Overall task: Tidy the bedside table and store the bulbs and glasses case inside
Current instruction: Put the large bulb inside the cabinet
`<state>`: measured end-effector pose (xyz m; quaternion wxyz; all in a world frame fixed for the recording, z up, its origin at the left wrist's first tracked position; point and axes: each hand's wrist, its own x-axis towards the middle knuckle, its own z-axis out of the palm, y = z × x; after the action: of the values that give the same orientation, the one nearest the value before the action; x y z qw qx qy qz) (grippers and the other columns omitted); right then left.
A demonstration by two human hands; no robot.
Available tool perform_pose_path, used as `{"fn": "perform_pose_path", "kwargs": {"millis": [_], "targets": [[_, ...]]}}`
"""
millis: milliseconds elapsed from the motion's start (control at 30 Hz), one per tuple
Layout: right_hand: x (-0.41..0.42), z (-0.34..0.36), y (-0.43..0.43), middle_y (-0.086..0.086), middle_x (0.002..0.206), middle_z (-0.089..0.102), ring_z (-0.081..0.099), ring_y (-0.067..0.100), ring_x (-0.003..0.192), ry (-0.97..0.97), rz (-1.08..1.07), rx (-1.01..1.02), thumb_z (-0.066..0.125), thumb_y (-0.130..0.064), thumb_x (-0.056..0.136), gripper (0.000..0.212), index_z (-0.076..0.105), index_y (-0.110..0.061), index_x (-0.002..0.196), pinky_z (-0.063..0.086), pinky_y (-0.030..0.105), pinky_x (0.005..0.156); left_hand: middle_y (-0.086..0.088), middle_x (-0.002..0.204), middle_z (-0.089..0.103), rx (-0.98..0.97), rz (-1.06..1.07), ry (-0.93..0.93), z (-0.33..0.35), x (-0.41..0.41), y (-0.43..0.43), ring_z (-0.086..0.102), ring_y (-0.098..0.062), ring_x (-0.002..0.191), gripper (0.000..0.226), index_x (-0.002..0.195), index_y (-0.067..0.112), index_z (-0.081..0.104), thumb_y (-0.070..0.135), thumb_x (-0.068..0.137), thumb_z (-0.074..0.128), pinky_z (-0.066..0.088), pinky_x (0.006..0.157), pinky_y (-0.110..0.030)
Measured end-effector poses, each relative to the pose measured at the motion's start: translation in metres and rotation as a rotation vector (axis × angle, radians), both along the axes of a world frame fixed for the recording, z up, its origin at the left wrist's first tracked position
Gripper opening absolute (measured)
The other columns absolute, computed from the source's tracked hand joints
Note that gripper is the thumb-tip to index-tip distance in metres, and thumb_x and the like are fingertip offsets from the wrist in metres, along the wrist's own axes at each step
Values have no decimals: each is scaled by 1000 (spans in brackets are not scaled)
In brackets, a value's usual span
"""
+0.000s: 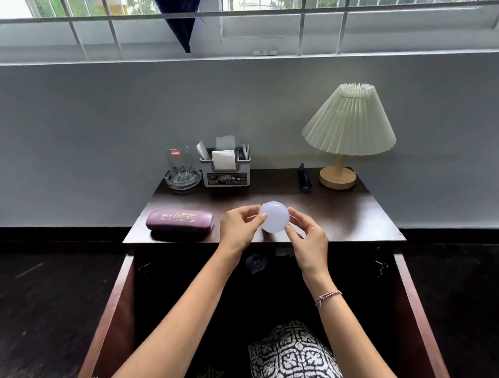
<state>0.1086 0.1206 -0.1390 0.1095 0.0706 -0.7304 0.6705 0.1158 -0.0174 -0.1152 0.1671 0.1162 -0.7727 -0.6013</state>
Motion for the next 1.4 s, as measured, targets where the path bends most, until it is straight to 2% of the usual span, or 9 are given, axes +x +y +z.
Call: {"fn": "perform_pose_path", "kwargs": {"millis": [100,167,233,333,400,533,700,933,1400], "targets": [[9,-2,6,1,113,68,64,10,104,30,-1,7,64,-2,84,32,65,-14,114,49,20,92,-8,105,70,35,-31,20,-5,7,2,63,-7,88,29,109,4,68,11,81,70,45,69,1],[14,-3,10,1,112,67,62,-5,96,58,-10,22,65,-2,84,33,65,-13,114,47,7,82,-11,107,70,64,-53,28,-7,13,5,63,-9,89,28,109,3,67,8,81,70,46,71,-1],[19,-6,14,1,110,67,60,-17,81,87,-19,31,65,-1,83,32,66,-11,114,45,-1,72,-15,109,69,109,-78,32,-9,19,7,63,-12,91,29,110,1,66,6,82,69,49,80,-11],[30,-12,20,2,112,65,63,-12,76,103,5,3,66,-1,83,32,65,-8,115,49,4,75,-18,110,68,186,-121,40,-15,32,10,64,-15,93,28,111,1,65,3,83,67,50,86,-19],[39,-17,25,3,113,64,63,-10,87,124,15,-20,67,1,82,33,65,-6,114,50,8,80,-18,110,68,211,-156,44,-20,41,12,63,-15,95,29,113,1,64,2,84,65,51,85,-18],[58,-29,32,0,115,63,63,-2,103,175,21,-31,69,3,79,37,65,-8,114,52,14,85,-22,115,65,276,-181,34,-31,59,18,61,-20,101,33,117,-5,60,-2,85,62,48,95,-33],[78,-54,42,-1,117,65,64,9,107,239,2,-43,70,7,77,39,67,-10,112,55,20,83,-17,119,64,258,-227,54,-50,78,24,62,-20,107,37,121,-4,58,-5,84,62,49,99,-29],[90,-72,49,-7,112,65,65,3,102,180,-52,-99,70,8,76,38,68,-14,108,54,15,76,-14,120,65,189,-273,68,-66,83,35,62,-21,113,35,120,-2,60,-6,85,59,45,102,-28],[98,-97,64,-1,112,64,67,11,101,96,-13,-79,70,7,77,45,67,-31,101,55,16,75,-9,117,67,226,-267,14,-94,91,44,63,-14,111,34,118,1,62,-3,84,62,47,99,-23]]}}
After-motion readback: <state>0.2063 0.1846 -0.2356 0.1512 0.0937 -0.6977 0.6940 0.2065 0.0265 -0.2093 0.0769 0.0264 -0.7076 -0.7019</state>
